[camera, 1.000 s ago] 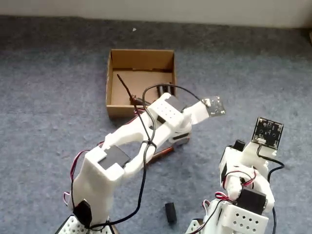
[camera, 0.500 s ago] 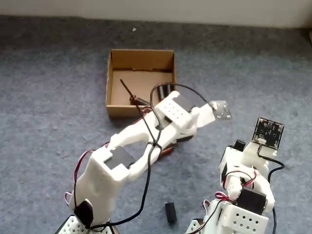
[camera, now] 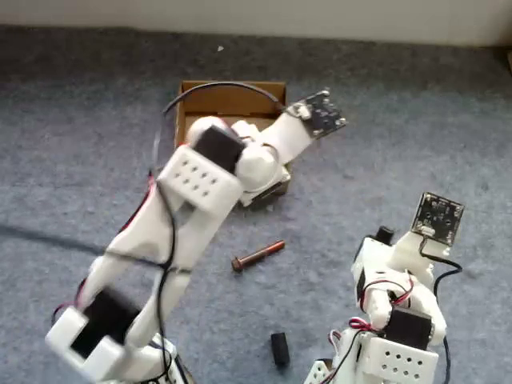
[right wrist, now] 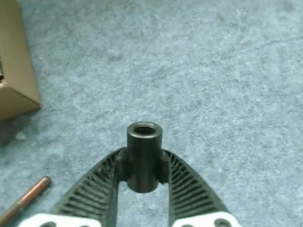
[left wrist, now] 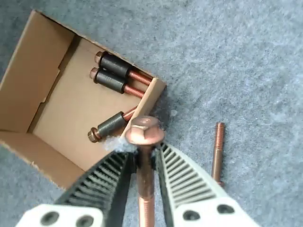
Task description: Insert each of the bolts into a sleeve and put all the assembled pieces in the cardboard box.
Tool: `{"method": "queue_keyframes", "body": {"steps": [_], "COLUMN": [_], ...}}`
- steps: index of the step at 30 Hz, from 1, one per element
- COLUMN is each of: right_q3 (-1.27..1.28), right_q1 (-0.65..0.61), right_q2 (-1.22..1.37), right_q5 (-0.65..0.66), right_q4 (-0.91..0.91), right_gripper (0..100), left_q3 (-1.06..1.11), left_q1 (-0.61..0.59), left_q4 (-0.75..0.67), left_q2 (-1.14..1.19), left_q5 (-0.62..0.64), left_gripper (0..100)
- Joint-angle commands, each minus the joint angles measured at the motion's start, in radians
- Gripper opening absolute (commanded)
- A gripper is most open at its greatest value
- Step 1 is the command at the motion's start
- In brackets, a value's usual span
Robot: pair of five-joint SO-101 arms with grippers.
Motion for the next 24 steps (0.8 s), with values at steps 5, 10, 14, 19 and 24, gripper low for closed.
{"method": "queue_keyframes", "body": {"steps": [5, 10, 14, 19, 24], "right_q3": [-0.061, -0.148, -0.206, -0.222, -0.239], "right_q1": [-0.243, -0.395, -0.539, -0.76, -0.966], "right_q2": [-0.015, -0.015, -0.015, -0.015, -0.015], "right_q5": [-0.114, -0.189, -0.219, -0.219, -0.219], "right_q4": [0.002, 0.002, 0.002, -0.002, -0.005], "right_gripper": [0.5, 0.5, 0.5, 0.5, 0.5], "left_q3": [0.387, 0.507, 0.524, 0.519, 0.51], "left_q1": [-0.059, -0.114, -0.111, -0.11, -0.11], "left_q4": [-0.158, -0.173, -0.173, -0.173, -0.175], "left_q2": [-0.682, -0.96, -1.107, -1.155, -1.159], "left_q5": [0.06, 0.13, 0.172, 0.218, 0.361], "left_gripper": [1, 1, 1, 1, 1]}}
